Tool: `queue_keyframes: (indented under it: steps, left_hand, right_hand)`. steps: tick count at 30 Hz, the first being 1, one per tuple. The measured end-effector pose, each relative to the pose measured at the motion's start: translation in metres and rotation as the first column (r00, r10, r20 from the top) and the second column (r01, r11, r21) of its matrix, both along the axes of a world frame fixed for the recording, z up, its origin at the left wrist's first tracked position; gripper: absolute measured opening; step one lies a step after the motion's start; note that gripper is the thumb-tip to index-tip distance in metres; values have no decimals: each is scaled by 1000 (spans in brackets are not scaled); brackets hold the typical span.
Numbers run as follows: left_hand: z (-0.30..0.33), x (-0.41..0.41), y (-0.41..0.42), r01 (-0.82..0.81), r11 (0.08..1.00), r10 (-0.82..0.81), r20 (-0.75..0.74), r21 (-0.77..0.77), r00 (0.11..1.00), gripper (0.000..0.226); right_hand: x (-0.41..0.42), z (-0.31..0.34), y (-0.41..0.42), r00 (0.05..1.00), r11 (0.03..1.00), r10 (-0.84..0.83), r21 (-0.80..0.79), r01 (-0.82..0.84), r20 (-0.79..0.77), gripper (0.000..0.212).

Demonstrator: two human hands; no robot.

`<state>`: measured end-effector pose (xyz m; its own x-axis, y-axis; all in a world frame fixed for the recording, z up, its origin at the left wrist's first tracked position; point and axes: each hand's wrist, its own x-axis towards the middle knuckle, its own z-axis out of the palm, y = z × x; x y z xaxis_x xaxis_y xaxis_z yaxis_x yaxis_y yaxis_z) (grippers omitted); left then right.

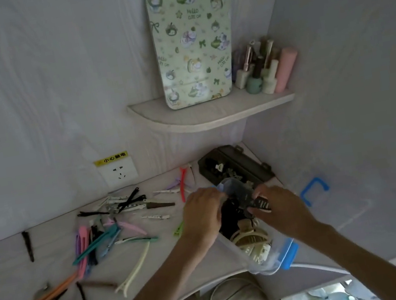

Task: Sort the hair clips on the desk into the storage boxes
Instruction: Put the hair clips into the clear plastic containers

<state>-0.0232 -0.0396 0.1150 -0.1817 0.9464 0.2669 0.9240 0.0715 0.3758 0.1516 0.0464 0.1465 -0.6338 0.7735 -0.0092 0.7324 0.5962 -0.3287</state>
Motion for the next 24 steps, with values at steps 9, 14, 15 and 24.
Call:
queue_keyframes:
  steps: [9,14,15,24]
  left_hand:
    - [-10,-43,-12,3,932,168,440,-361,882,34]
    - [-5,-68,-33,51,934,183,596,-354,782,34]
    - [-5,-79,-42,22,935,209,603,-353,770,33]
    - [11,-205,-175,-519,791,609,500,-325,616,19]
  right_hand:
    - [-20,-9,16,906,970,243,-70,-233,348,35]
    - [-44,28,28,931,973,206,-167,-161,302,16]
    - [-56,34,28,931,970,224,-156,-185,289,16]
    - [-242,23,-54,805,806,567,-325,-495,178,14]
